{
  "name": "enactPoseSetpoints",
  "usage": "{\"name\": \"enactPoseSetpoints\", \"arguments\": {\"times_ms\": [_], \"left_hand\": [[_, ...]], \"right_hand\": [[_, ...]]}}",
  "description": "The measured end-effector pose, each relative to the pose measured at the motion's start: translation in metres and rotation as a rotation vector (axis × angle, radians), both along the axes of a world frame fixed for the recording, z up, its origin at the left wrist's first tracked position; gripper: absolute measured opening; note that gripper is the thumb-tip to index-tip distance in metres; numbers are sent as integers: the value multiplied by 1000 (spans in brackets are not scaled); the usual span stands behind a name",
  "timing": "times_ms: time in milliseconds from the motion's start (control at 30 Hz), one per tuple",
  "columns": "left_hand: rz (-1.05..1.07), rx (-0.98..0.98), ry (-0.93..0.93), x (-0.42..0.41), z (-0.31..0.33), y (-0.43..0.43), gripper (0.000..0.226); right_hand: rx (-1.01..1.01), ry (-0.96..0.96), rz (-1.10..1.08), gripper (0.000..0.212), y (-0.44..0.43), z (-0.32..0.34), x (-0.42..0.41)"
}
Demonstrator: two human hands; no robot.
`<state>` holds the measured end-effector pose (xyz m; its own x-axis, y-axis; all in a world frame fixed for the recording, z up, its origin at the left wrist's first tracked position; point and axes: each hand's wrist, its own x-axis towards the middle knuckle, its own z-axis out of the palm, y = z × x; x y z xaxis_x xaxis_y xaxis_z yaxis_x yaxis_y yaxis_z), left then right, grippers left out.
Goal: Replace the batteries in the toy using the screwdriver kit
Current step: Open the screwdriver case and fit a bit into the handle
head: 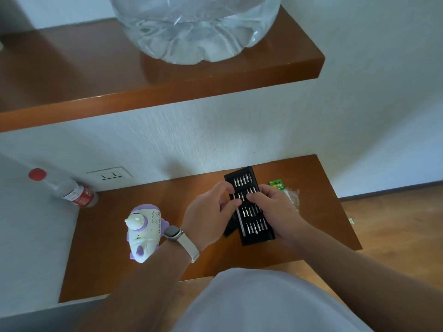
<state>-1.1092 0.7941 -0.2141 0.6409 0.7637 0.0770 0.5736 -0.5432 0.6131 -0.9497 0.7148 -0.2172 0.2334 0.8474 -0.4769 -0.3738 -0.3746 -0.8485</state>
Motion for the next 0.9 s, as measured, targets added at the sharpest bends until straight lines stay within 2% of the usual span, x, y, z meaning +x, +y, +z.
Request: {"name": "enactPoseSetpoints", "arguments": {"times_ms": [200, 400, 667, 900], "left_hand": [[-6, -108, -22, 10, -3, 1, 14], [53, -249, -111, 19, -8, -6, 20], [286, -456, -342, 21, -14, -24, 19], [492, -632, -458, 7, -25, -38, 9]], "right_hand": [[8, -63, 3, 17, -2, -6, 9], [10, -122, -8, 25, -1, -17, 13], [9, -102, 54, 10, 7, -39, 16], [-32, -65, 122, 13, 18, -64, 3]]}}
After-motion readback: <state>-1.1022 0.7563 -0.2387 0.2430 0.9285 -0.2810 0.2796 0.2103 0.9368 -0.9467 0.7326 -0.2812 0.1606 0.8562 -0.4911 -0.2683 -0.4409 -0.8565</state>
